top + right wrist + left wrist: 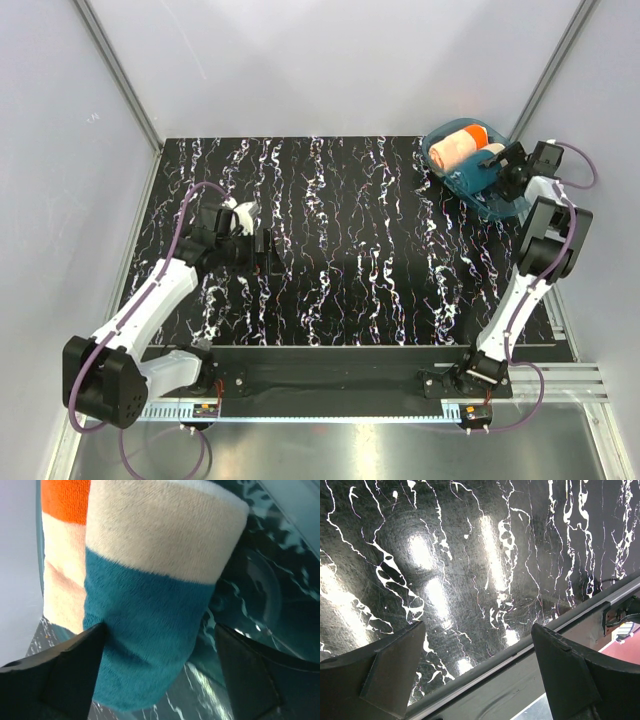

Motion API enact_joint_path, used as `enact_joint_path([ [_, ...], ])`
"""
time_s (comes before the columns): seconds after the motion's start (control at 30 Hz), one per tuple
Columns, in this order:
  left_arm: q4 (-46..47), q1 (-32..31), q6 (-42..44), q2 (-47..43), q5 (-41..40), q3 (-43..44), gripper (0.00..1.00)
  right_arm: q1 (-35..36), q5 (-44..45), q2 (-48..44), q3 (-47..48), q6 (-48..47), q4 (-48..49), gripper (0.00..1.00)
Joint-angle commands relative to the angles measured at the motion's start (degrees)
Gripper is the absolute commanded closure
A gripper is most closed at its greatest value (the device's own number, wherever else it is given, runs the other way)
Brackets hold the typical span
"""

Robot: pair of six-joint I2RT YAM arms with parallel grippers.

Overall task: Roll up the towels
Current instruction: Place the rolled towel into the container

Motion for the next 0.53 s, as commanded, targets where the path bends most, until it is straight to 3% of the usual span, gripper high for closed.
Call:
enact_joint_path([
  [0.0,1.0,-0.3,-0.4,-1.9,-0.9,0.1,0.07,0.0,6.1,-7.2,-0.3,-4.0,-8.8,0.0],
  [0.3,1.1,-0.3,-0.4,-4.5,-2.1,0.3,0.06,0.3,11.8,-25.6,-10.6,-6.5,-13.5,0.0],
  [0.5,1.2,-0.3,-0.5,-5.2,-2.3,0.2,0.06,0.5,12.2,-39.2,-20.3,-7.5,-10.8,0.0],
])
